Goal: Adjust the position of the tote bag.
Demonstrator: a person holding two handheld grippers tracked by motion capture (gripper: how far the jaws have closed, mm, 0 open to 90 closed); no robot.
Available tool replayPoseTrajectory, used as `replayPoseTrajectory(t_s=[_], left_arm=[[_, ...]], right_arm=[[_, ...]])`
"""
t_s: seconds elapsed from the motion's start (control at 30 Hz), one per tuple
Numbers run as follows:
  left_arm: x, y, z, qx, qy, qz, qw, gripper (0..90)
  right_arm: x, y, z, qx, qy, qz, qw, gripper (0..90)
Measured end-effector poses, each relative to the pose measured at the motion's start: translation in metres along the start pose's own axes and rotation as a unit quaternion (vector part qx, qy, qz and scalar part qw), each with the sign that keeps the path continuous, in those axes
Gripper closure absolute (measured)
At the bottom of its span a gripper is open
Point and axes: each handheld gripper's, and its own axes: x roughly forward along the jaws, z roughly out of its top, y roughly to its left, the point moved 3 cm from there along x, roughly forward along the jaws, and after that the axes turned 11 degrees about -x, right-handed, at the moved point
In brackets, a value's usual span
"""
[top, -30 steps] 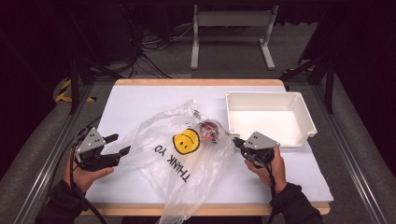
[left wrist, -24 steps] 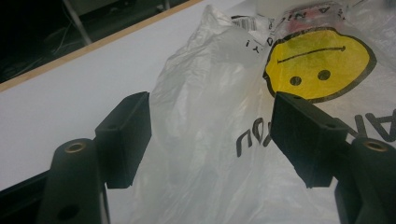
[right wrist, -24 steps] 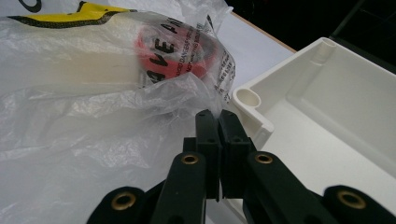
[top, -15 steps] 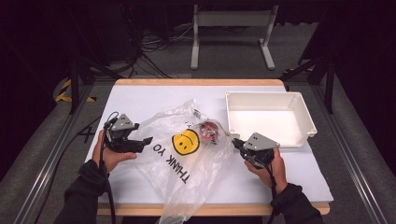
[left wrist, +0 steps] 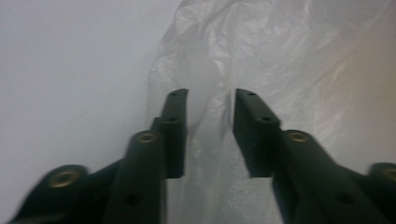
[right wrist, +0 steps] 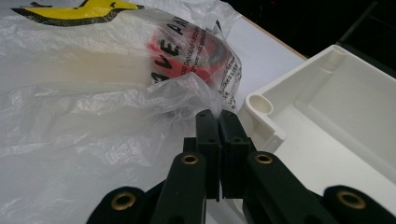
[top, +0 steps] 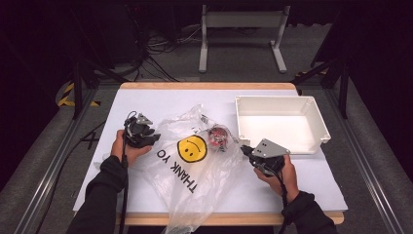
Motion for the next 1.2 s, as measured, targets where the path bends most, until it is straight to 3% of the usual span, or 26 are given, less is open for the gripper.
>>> replayPoseTrajectory(t_s=[0.03, 0.1, 0.17, 0.37, 0.57, 0.7, 0.93, 1.2], left_arm=[[-0.001, 0.002, -0.001, -0.001, 0.002, 0.001, 1.0000, 84.5], [-0.006, 0.008, -0.005, -0.003, -0.002, 0.008, 1.0000, 89.7], [-0.008, 0.010, -0.006, -0.003, -0.005, 0.006, 1.0000, 90.0], [-0.026, 0.023, -0.014, -0.008, -0.022, 0.025, 0.9994, 90.0], [-0.044, 0.036, -0.028, -0.029, -0.044, 0.037, 0.9979, 90.0], [-0.061, 0.044, -0.040, -0.039, -0.059, 0.039, 0.9967, 90.0], [-0.078, 0.048, -0.055, -0.039, -0.063, 0.042, 0.9964, 90.0], [-0.095, 0.041, -0.071, -0.024, -0.069, 0.042, 0.9965, 90.0]], right_arm=[[0.000, 0.000, 0.003, -0.003, 0.000, -0.002, 1.0000, 89.0], [0.001, -0.001, 0.008, -0.006, -0.004, -0.002, 1.0000, 89.2], [0.002, -0.001, 0.010, -0.010, -0.004, -0.004, 0.9999, 89.2], [0.011, -0.008, 0.024, -0.025, 0.007, -0.012, 0.9996, 89.6], [0.022, -0.018, 0.039, -0.034, 0.015, -0.017, 0.9992, 89.9], [0.036, -0.027, 0.052, -0.055, 0.036, -0.021, 0.9976, 90.0], [0.054, -0.041, 0.064, -0.064, 0.054, -0.028, 0.9961, 90.0], [0.082, -0.057, 0.072, -0.073, 0.080, -0.039, 0.9933, 89.9]])
